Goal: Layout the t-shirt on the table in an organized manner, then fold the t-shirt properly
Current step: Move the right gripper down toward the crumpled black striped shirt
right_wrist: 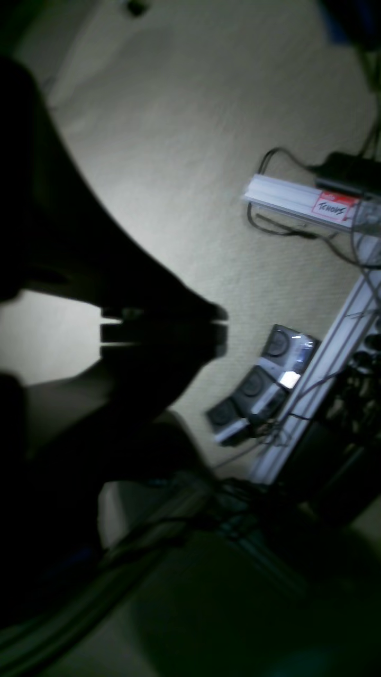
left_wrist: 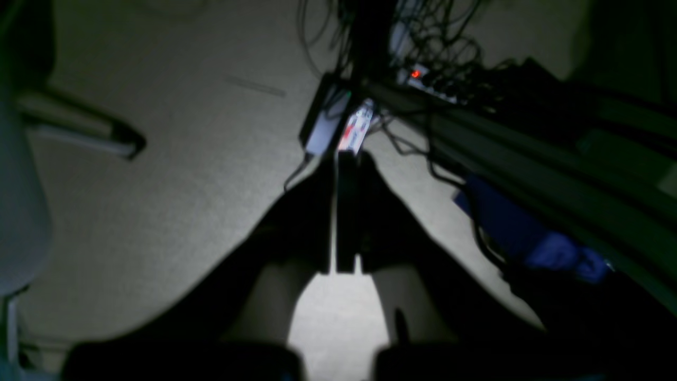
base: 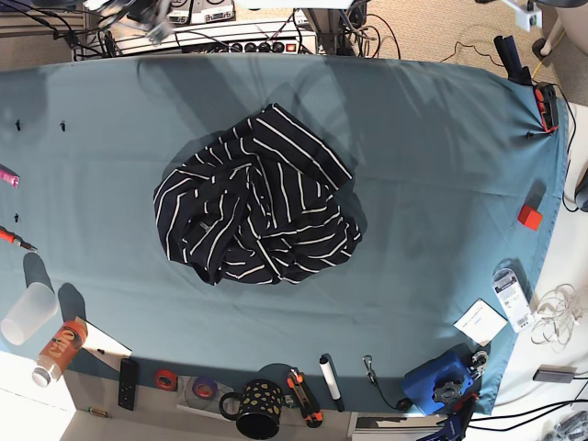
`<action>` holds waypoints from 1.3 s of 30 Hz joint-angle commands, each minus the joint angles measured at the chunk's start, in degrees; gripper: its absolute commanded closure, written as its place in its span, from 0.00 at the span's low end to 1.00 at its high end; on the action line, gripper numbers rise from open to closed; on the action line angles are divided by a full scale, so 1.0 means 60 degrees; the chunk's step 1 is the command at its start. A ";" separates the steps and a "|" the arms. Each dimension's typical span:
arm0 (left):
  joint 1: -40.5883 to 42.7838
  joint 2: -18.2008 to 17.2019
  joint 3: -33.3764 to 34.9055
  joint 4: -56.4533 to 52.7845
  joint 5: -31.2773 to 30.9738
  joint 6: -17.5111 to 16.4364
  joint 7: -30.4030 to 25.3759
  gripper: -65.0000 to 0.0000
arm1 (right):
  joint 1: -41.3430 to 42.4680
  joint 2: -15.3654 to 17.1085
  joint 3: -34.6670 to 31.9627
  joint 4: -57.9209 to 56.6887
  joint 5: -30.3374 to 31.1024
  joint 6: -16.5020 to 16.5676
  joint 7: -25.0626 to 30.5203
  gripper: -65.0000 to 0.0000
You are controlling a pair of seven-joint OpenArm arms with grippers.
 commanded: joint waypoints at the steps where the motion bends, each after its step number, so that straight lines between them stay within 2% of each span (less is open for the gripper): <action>1: 0.0270 -0.0047 -0.0066 0.0408 -0.0240 -0.0051 0.0135 1.00 | -0.0248 0.0113 0.0397 0.0528 0.0204 0.0007 -0.0131 1.00; 6: 0.0382 -0.0018 -0.0066 0.1814 -0.0619 -0.0051 0.0535 1.00 | -0.0568 0.0113 0.1963 0.2415 0.0612 0.0211 -0.0277 1.00; 11: 0.0295 -0.0004 -0.0066 0.3279 -0.0616 -0.0066 0.0015 1.00 | -0.0488 0.0113 0.3111 0.3807 0.0605 0.0208 0.0437 1.00; 13: 0.0189 -0.0007 -0.0066 0.3774 -0.0608 -0.0477 -0.0324 1.00 | -0.0248 0.0113 0.3384 0.4084 0.0597 0.0208 0.0455 1.00; 16: -0.0120 -0.0007 -0.0066 0.4244 -0.0612 -0.1639 -0.0911 1.00 | 0.0299 0.0109 0.3464 0.4156 0.0455 0.0204 0.0448 1.00; 19: -0.0514 -0.0007 -0.0066 0.4320 -0.0612 -0.2473 -0.1570 1.00 | 0.0849 0.0058 0.3453 0.4156 0.0386 0.0200 0.0448 1.00; 21: -0.0765 -0.0004 -0.0066 0.4320 -0.0612 -0.2703 -0.1705 1.00 | 0.1169 0.0029 0.3457 0.4160 0.0226 0.0204 0.0430 1.00; 26: -0.1075 -0.0007 -0.0066 0.4320 -0.0612 -0.2739 -0.1741 1.00 | 0.1752 -0.0098 0.3453 0.4156 -0.0146 0.0215 0.0470 1.00; 27: -0.1075 -0.0007 -0.0066 0.4317 -0.0612 -0.2739 -0.1752 0.99 | 0.1814 -0.0098 0.3446 0.4156 -0.0146 0.0215 0.0514 0.95; 30: -0.1075 -0.0007 -0.0066 0.4317 -0.0612 -0.2732 -0.1810 0.73 | 0.2040 -0.0098 0.3421 0.4156 -0.0138 0.0386 0.0860 0.70; 31: -0.1075 -0.0007 -0.0066 0.4317 -0.0608 -0.2732 -0.1810 0.66 | 0.2164 -0.0098 0.3381 0.4156 -0.0109 0.0572 0.1031 0.64; 32: -0.1075 -0.0007 -0.0066 0.4320 -0.0608 -0.2728 -0.1810 0.60 | 0.2335 -0.0098 0.3286 0.4156 -0.0109 0.0721 0.1158 0.63; 34: -0.1075 -0.0007 -0.0066 0.4317 -0.0612 -0.2728 -0.1814 0.55 | 0.2834 -0.0098 0.2867 0.4149 -0.0113 0.0911 0.1173 0.63; 37: -0.1075 -0.0007 -0.0066 0.4317 -0.0612 -0.2728 -0.1810 0.55 | 0.3759 -0.0098 0.1741 0.4146 -0.0171 0.0922 0.0841 0.63; 39: -0.1075 -0.0007 -0.0066 0.4317 -0.0612 -0.2728 -0.1810 0.55 | 0.4360 -0.0098 0.0805 0.4142 -0.0710 0.0914 0.0659 0.63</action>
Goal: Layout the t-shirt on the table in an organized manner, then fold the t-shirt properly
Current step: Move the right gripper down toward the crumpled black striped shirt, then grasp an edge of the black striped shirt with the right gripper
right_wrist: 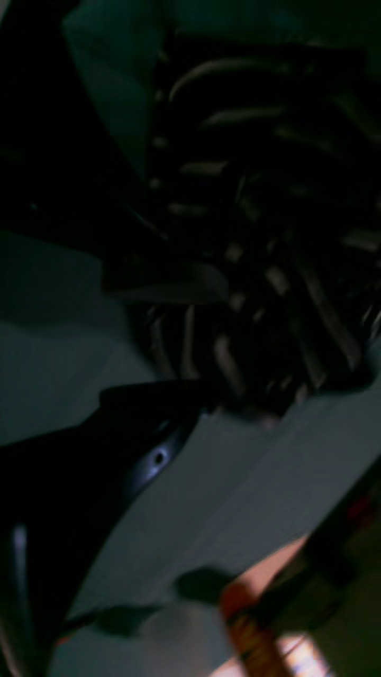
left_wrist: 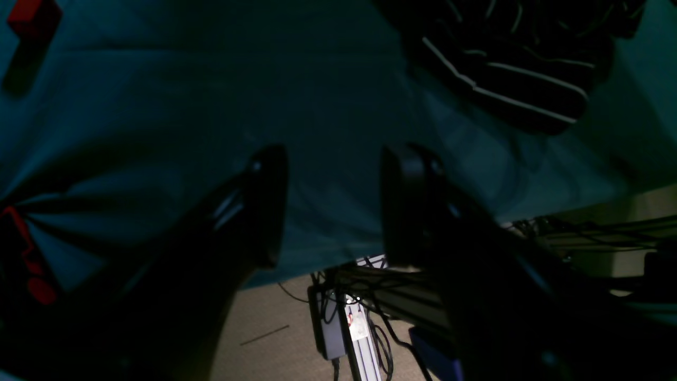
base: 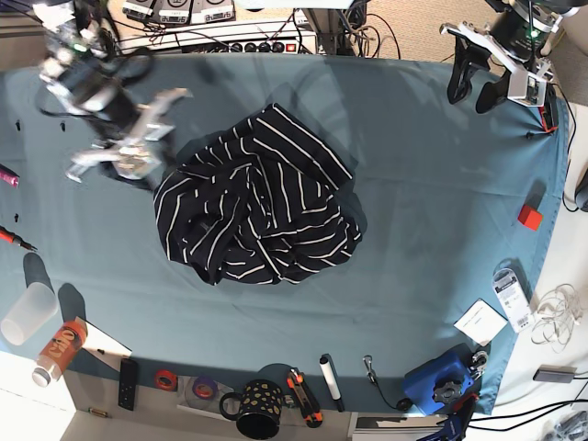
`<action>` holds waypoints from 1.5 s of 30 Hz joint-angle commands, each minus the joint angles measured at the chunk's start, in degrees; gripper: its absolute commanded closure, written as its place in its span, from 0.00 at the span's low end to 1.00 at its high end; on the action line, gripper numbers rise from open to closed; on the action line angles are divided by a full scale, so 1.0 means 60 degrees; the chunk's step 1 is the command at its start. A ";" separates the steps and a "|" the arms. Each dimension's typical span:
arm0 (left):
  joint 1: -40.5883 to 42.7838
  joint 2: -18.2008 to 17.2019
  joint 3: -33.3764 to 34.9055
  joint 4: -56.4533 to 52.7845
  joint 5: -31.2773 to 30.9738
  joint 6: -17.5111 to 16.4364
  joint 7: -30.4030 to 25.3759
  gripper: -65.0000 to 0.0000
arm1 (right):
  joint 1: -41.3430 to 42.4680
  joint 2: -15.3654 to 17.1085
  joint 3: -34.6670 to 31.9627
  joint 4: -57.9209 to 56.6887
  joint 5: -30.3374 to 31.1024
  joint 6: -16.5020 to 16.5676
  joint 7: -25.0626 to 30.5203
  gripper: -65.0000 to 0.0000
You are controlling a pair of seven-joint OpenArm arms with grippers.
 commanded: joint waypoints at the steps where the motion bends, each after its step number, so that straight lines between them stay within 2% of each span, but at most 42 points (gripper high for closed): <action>1: 0.0106 -0.0044 -0.0055 0.0153 -0.0168 -0.0069 -0.0248 0.55 | 0.0284 0.0109 -0.0357 0.0149 -0.0342 -0.0131 0.0233 0.63; 3: 0.0106 -0.0040 -0.0055 0.0153 -0.0164 -0.0069 -0.0248 0.55 | 0.0761 0.0109 -0.1282 0.0146 -0.1129 -0.0481 0.0197 0.63; 6: 0.0109 -0.0044 -0.0055 0.0153 -0.0164 -0.0069 -0.0244 0.55 | 0.1348 0.0106 -0.2444 0.0073 -0.2116 -0.1333 -0.0131 0.63; 9: 0.0109 -0.0040 -0.0055 0.0153 -0.0168 -0.0069 -0.0244 0.55 | 0.1891 0.0106 -0.3264 -0.0364 -0.2892 -0.1738 -0.0612 0.63; 12: 0.0109 -0.0040 -0.0055 0.0153 -0.0168 -0.0069 -0.0244 0.55 | 0.2331 -0.0113 -0.3701 -0.1045 -0.3100 -0.1770 -0.0754 0.63; 17: 0.0106 -0.0036 -0.0055 0.0153 -0.0168 -0.0069 -0.0248 0.55 | 0.2907 -0.0922 -0.3821 -0.2120 -0.3096 -0.1716 -0.0747 0.63; 20: 0.0106 -0.0040 -0.0055 0.0153 -0.0168 -0.0069 -0.0248 0.55 | 0.3173 -0.1359 -0.3821 -0.2441 -0.3038 -0.1184 -0.0750 0.63; 22: 0.0106 -0.0036 -0.0055 0.0153 -0.0168 -0.0069 -0.0248 0.55 | 0.3217 -0.1585 -0.3821 -0.2488 -0.2918 -0.1053 -0.0805 0.63; 25: 0.0106 -0.0040 -0.0055 0.0153 -0.0164 -0.0066 -0.0251 0.55 | 0.3209 -0.1800 -0.3821 -0.2488 -0.2918 -0.1067 -0.1184 0.63; 29: 0.0106 -0.0040 -0.0055 0.0153 -0.0168 -0.0069 -0.0280 0.55 | 0.3213 -0.1821 -0.3818 -0.2488 -0.2922 -0.1129 -0.1734 0.63; 31: 0.0106 -0.0040 -0.0055 0.0153 -0.0168 -0.0073 -0.0477 0.55 | 0.3209 -0.1821 -0.3818 -0.2488 -0.2918 -0.1129 -0.1785 0.73; 35: 0.0102 -0.0040 -0.0055 0.0153 -0.0168 -0.0073 -0.0827 0.55 | 0.3209 -0.1821 -0.3818 -0.2488 -0.2918 -0.1173 -0.1767 1.00; 38: 0.0106 -0.0040 -0.0055 0.0153 -0.0168 -0.0073 -0.0816 0.55 | 0.3209 -0.1821 -0.3810 -0.2488 -0.2965 -0.1239 -0.1596 1.00; 42: 0.0106 -0.0040 -0.0055 0.0153 -0.0168 -0.0073 -0.0816 0.55 | 0.3238 -0.1821 -0.3752 -0.2466 -0.3359 -0.1854 -0.0863 1.00; 45: 0.0109 -0.0040 -0.0055 0.0153 -0.0168 -0.0073 -0.0812 0.55 | 0.3435 -0.1821 -0.3457 -0.2455 -0.3421 -0.2058 -0.0750 1.00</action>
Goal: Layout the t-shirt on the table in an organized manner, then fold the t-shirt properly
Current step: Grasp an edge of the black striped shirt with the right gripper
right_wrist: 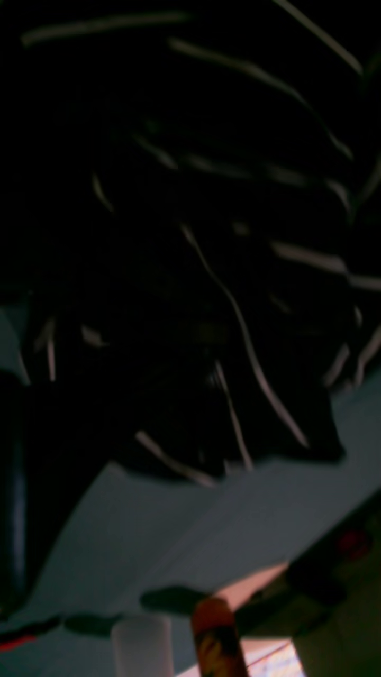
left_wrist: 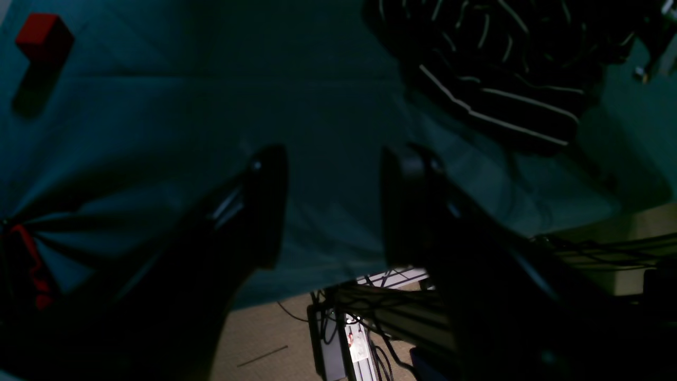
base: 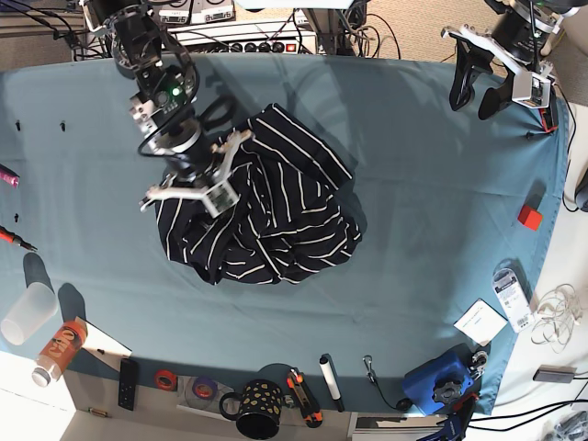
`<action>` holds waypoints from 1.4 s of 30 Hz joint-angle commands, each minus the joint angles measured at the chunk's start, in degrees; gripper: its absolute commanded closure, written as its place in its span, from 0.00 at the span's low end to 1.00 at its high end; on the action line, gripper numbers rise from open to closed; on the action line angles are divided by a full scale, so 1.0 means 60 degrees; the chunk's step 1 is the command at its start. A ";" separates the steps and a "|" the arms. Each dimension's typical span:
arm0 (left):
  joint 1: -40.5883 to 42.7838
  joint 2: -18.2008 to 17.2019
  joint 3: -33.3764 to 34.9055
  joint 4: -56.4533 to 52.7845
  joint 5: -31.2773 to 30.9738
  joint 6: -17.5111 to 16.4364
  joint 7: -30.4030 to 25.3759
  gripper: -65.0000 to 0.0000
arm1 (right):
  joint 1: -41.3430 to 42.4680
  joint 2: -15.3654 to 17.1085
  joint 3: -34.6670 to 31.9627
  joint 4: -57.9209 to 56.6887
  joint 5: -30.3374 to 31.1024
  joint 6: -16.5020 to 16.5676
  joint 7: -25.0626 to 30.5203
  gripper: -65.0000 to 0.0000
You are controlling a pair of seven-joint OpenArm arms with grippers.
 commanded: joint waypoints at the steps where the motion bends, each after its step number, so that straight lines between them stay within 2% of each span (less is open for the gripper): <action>1: 0.0106 -0.0051 -0.0055 0.0153 -0.0168 -0.0069 -0.0251 0.55 | 0.0233 0.0062 0.0266 0.0193 -0.0117 -0.0135 0.0259 1.00; 8: 0.0102 -0.0047 -0.0055 0.0153 -0.0168 -0.0069 -0.0251 0.55 | 0.0517 0.0062 0.1931 0.0193 0.0204 -0.0160 0.0266 1.00; 13: 0.0102 -0.0047 -0.0055 0.0153 -0.0168 -0.0069 -0.0251 0.55 | 0.0514 0.0066 0.2550 0.0193 0.0219 -0.0149 -0.0696 1.00; 14: 0.0102 -0.0047 -0.0055 0.0153 -0.0168 -0.0069 -0.0251 0.55 | 0.0495 0.0066 0.2550 0.0193 0.0299 -0.0087 -0.0911 0.95; 17: 0.0102 -0.0047 -0.0055 0.0153 -0.0168 -0.0066 -0.0251 0.55 | 0.0299 0.0058 0.2550 0.0197 0.0794 0.0634 -0.0936 0.68; 18: 0.0102 -0.0047 -0.0055 0.0153 -0.0164 -0.0066 -0.0251 0.55 | 0.0193 0.0058 0.2543 0.0200 0.0987 0.0765 -0.0911 0.64; 21: 0.0102 -0.0047 -0.0055 0.0153 0.0040 -0.0066 -0.0255 0.55 | -0.0018 -0.0095 0.2543 0.0321 0.1115 0.0754 -0.0987 0.64; 24: 0.0102 -0.0047 -0.0055 0.0153 0.0113 -0.0066 -0.0255 0.55 | -0.0011 -0.0506 0.2543 0.0688 0.1800 0.0783 -0.1832 0.64; 25: 0.0091 -0.0047 -0.0055 0.0153 0.0113 -0.0066 -0.0259 0.55 | -0.0011 -0.0608 0.2539 0.0831 0.2200 0.1002 -0.1982 0.64; 27: -0.0015 -0.0044 -0.0055 0.0153 0.0120 -0.0066 -0.0251 0.55 | -0.0011 -0.0714 0.2503 0.1031 0.3093 0.1825 -0.2076 0.64; 29: -0.0149 0.0011 -0.0055 0.0153 0.0120 -0.0066 -0.0248 0.55 | -0.0007 -0.0703 0.2233 0.1060 0.3464 0.2306 -0.2058 0.64; 32: -0.0284 0.0087 -0.0055 0.0153 0.0117 -0.0073 -0.0251 0.55 | -0.0011 -0.0703 0.1446 0.1056 0.2943 0.2699 -0.2051 0.64; 35: -0.0321 0.0087 -0.0055 0.0153 0.0120 -0.0066 -0.0248 0.55 | -0.0011 -0.0699 0.0448 0.1049 0.1654 0.2667 -0.2022 0.63; 37: -0.0321 0.0087 -0.0055 0.0153 0.0117 -0.0066 -0.0248 0.55 | -0.0007 -0.0703 -0.0131 0.1049 0.0816 0.2616 -0.1909 0.57; 39: -0.0321 0.0087 -0.0055 0.0149 0.0120 -0.0066 -0.0248 0.55 | -0.0004 -0.0703 -0.0590 0.1049 0.0033 0.2357 -0.1705 0.55; 42: -0.0321 0.0087 -0.0055 0.0149 0.0120 -0.0069 -0.0248 0.55 | 0.0018 -0.0707 -0.1031 0.1049 -0.0761 0.1504 -0.1632 0.55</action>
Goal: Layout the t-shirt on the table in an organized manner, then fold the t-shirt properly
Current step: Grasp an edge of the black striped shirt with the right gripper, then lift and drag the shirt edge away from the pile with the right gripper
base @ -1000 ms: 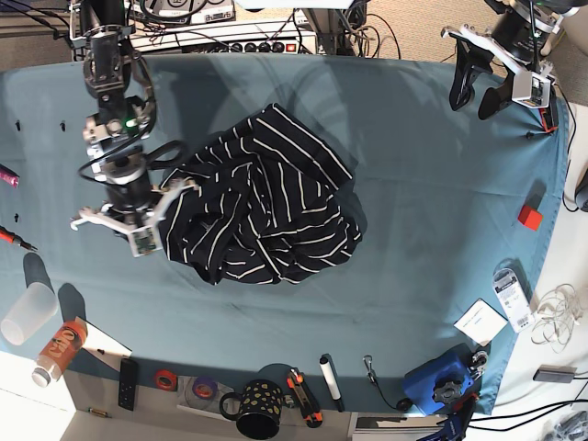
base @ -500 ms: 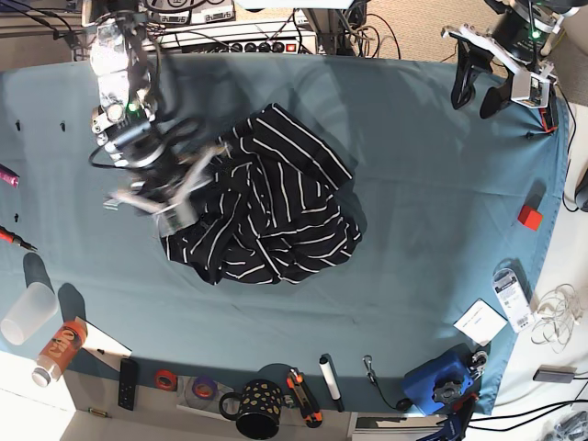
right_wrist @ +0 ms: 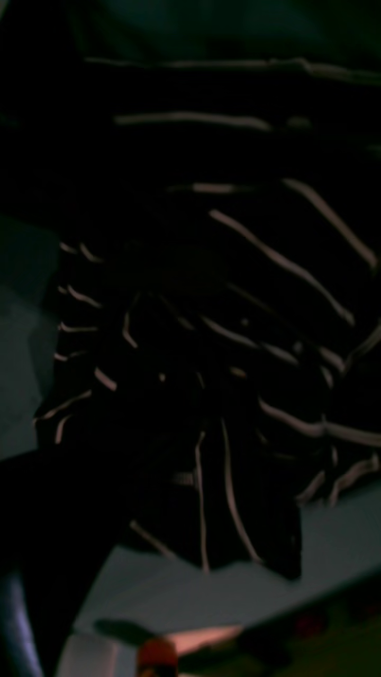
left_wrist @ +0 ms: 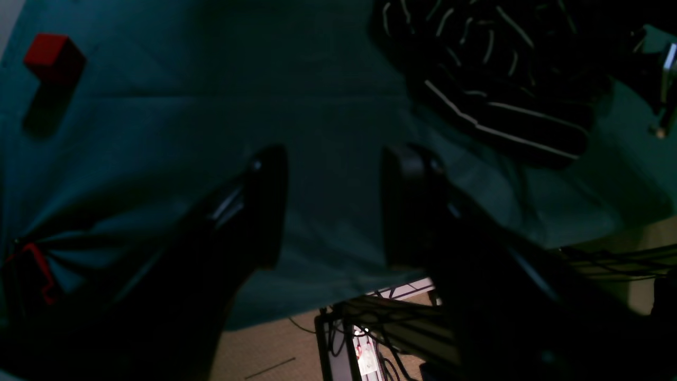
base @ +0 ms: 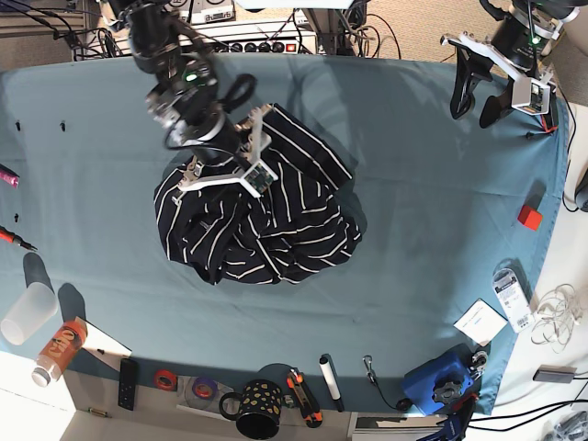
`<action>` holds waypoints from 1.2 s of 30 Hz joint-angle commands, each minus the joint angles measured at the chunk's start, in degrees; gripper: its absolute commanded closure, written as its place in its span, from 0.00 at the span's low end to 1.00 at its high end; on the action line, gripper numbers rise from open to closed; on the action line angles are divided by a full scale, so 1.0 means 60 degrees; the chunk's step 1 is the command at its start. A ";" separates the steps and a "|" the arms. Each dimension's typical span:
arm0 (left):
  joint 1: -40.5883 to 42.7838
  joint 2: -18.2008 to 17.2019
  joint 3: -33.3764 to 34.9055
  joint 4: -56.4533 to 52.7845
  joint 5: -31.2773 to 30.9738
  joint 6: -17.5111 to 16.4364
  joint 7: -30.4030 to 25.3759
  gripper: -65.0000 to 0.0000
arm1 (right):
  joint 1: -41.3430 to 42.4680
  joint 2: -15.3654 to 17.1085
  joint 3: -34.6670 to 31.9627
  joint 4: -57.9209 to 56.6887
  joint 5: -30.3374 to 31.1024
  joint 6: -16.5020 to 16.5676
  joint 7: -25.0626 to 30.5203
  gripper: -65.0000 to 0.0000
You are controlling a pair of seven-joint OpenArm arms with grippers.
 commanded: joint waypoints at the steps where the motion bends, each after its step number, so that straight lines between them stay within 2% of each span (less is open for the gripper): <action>1: 0.0080 -0.0047 -0.0055 0.0149 -0.0168 -0.0033 -0.0244 0.55 | 0.0127 0.0062 -0.0018 0.0160 -0.0204 -0.0313 0.0178 0.55; 3: 0.0080 -0.0047 -0.0055 0.0149 -0.0168 -0.0036 -0.0244 0.55 | 0.0127 0.0062 0.0000 0.0157 -0.0226 -0.0710 0.0004 0.55; 5: 0.0080 -0.0047 -0.0055 0.0149 -0.0171 -0.0036 -0.0244 0.55 | 0.0157 0.0062 0.0011 0.0058 -0.0259 -0.0841 -0.0153 0.55; 13: 0.0076 -0.0047 -0.0055 0.0149 -0.0171 -0.0033 -0.0244 0.55 | 0.0623 0.0062 0.0004 -0.1534 0.0095 -0.0852 0.0058 0.55; 19: 0.0073 -0.0047 -0.0055 0.0149 -0.0171 -0.0036 -0.0248 0.55 | 0.0627 0.0062 0.0004 -0.1654 0.0208 -0.0860 -0.0171 0.57; 20: 0.0073 -0.0051 -0.0055 0.0149 -0.0171 -0.0033 -0.0248 0.55 | 0.0627 0.0062 0.0004 -0.1654 0.0208 -0.0860 -0.0251 0.62; 23: 0.0047 -0.0051 -0.0055 0.0146 -0.0171 -0.0033 -0.0248 0.55 | 0.0627 0.0062 0.0004 -0.1654 0.0135 -0.0911 -0.0546 0.96; 24: 0.0047 -0.0051 -0.0051 0.0146 -0.0171 -0.0033 -0.0248 0.55 | 0.0630 0.0062 0.0004 -0.1654 -0.0011 -0.1038 -0.0652 1.00; 29: 0.0051 -0.0051 -0.0055 0.0146 -0.0171 -0.0036 -0.0248 0.55 | 0.0630 0.0098 0.0011 -0.1297 -0.1541 -0.1322 -0.0561 1.00; 36: 0.0047 -0.0051 -0.0055 0.0146 -0.0171 -0.0033 -0.0248 0.55 | 0.0652 0.0109 0.0342 0.0339 -0.1759 -0.1639 0.0004 1.00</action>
